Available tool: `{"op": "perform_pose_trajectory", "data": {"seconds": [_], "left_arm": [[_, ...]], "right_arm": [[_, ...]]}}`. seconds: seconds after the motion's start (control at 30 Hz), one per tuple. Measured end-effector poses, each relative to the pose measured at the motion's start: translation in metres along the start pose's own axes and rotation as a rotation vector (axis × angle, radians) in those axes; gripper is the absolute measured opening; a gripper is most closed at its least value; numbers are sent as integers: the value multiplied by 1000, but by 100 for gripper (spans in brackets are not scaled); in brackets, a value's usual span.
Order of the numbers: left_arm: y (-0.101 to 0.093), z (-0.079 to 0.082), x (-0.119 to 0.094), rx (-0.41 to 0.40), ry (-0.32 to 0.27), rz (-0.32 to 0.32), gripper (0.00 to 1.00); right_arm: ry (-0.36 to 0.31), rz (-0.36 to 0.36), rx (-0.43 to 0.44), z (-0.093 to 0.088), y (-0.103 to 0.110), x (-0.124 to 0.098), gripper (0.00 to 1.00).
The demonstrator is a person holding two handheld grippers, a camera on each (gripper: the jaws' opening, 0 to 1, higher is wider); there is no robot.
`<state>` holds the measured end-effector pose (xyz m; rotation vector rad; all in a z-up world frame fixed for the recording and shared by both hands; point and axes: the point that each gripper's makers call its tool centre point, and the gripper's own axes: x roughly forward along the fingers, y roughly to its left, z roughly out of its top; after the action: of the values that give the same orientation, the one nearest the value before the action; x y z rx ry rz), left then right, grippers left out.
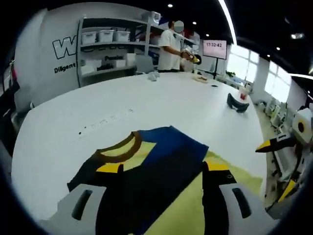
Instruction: Fold the garment on the visible template until the final outline fits inside the template.
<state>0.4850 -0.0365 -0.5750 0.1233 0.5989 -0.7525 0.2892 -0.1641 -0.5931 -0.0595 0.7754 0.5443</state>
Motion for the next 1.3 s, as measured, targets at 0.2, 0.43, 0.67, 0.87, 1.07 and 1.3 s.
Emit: {"op": "perform_pose_trajectory", "data": {"seconds": [0.2,0.43,0.67,0.87,1.07,1.3], "left_arm": [[28,-27,-20,-40,14,53,67],[55,-48,-34,-43,32,108,70],[74,-86,-42,-77,98,148,61],[85,-102,-49,-145,87,160,48],[92,-114,-57,-122,124,185,44],[86,-137,-57,-142,173,182,35]], "right_arm": [[11,7,-1,-5,3,1,99],[17,7,-2,-7,2,2,99],[27,10,1,-10,3,3,99],[31,14,5,-12,4,3,99],[33,10,2,-11,4,4,99],[42,13,7,-14,5,3,97]]}}
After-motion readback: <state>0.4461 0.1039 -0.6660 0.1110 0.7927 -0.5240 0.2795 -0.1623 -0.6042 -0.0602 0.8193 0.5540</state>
